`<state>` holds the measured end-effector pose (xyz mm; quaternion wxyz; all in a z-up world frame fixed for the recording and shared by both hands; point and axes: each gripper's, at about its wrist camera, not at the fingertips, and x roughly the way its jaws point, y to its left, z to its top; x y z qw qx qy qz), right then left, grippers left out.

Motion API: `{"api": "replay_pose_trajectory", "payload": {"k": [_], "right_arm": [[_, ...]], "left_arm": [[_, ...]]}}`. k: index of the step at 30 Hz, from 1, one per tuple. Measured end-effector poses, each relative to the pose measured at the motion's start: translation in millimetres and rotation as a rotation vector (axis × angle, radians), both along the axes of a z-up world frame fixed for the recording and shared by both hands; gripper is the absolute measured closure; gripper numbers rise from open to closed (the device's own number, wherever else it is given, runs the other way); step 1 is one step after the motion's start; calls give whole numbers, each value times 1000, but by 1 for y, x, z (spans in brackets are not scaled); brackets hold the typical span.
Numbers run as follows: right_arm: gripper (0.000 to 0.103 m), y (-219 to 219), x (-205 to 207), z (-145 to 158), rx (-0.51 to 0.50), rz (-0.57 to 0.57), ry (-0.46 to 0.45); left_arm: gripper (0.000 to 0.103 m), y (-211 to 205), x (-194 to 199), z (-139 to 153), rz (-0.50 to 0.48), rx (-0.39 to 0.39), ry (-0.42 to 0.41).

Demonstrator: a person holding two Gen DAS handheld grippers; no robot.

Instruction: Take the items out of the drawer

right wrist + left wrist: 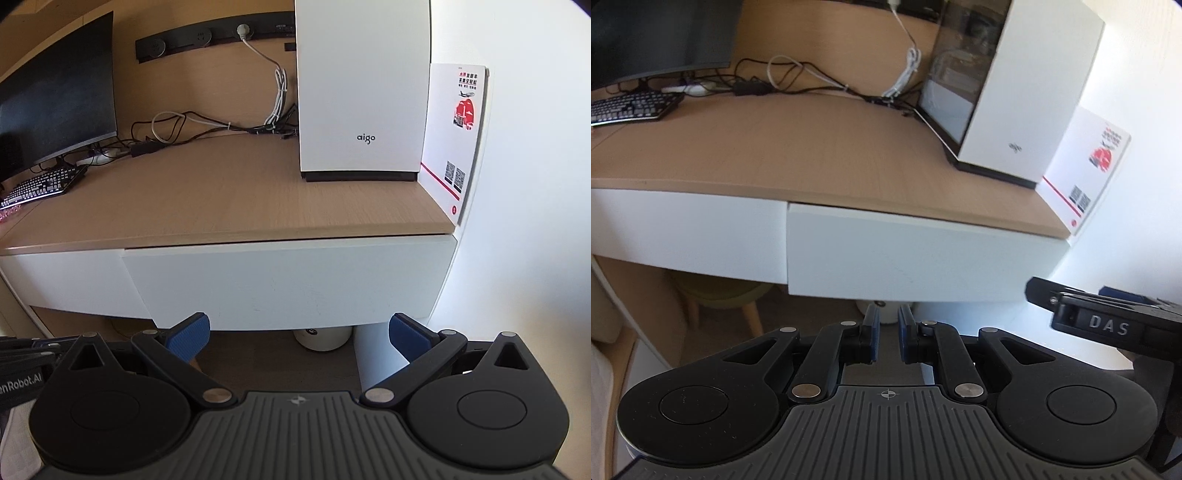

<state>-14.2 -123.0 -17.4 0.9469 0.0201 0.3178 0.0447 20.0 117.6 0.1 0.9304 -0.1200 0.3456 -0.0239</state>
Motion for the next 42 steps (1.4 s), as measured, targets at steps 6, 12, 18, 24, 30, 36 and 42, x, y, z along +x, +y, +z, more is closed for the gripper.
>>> {"api": "replay_pose_trajectory", "payload": {"k": [6, 12, 18, 24, 30, 36, 42], "right_arm": [[0, 4, 13, 8, -10, -34, 5], [0, 5, 34, 8, -24, -40, 15], [0, 7, 67, -8, -5, 21, 40], [0, 9, 100, -19, -11, 90, 68], [0, 11, 120, -38, -55, 120, 123], [0, -1, 127, -54, -83, 109, 173], [0, -11, 135, -60, -78, 80, 181]], "left_arm": [[90, 27, 8, 2, -2, -120, -55], [91, 36, 18, -9, 11, -100, -26], [91, 51, 40, -24, 103, -106, 16], [91, 74, 59, -27, 216, -130, 7], [91, 91, 91, -36, 253, -128, 31], [90, 99, 132, -37, 260, -129, 30], [90, 94, 157, -42, 238, -116, 69]]}}
